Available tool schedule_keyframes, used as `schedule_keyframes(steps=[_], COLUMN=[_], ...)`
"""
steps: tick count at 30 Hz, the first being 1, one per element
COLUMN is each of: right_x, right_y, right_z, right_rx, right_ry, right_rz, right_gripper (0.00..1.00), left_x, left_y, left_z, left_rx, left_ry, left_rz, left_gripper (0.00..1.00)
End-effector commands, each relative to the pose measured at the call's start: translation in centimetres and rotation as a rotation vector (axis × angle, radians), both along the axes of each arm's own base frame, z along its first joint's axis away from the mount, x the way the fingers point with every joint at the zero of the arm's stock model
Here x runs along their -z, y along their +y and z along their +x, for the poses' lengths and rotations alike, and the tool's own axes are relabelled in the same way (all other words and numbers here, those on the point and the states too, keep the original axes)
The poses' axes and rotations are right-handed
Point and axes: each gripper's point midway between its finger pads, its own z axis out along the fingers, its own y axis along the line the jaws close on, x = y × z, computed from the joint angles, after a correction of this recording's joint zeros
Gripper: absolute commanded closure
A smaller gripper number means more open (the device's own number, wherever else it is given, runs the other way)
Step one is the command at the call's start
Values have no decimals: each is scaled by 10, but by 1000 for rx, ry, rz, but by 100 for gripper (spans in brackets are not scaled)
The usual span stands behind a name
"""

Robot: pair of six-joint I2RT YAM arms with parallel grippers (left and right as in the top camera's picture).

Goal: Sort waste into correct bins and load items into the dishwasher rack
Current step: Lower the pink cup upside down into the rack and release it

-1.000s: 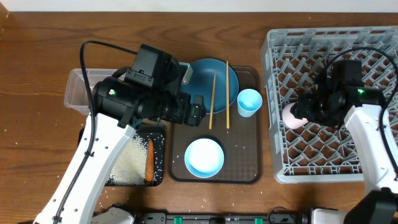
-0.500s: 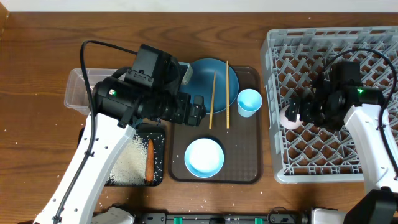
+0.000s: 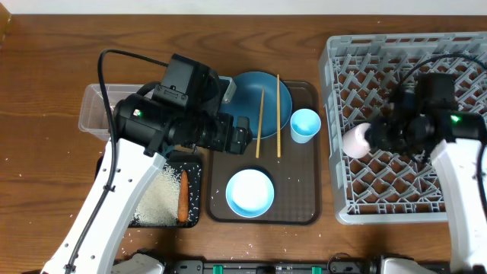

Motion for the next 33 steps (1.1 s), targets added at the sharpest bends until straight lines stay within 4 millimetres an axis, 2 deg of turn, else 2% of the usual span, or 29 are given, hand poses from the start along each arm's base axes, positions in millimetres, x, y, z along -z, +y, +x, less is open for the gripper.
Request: schedule_keyframes(steps=[1,3,22,33], right_x=[-20,-21,20,66], right_y=[5,5,4,2], right_z=[2,1,11,14], right_rx=[-16,-16,-16,-13], right_ry=[-66,-69,36,185], right_rz=[-1,-1,6,11], right_gripper=[86,99,99,99], left_x=[0,0,0,0], left_y=[1,1,1,1], left_z=[0,0,0,0], left_rx=[-4,-4,-4,-4], left_ry=[0,0,0,0], left_rz=[1,1,1,1], left_gripper=[1,2,1,1])
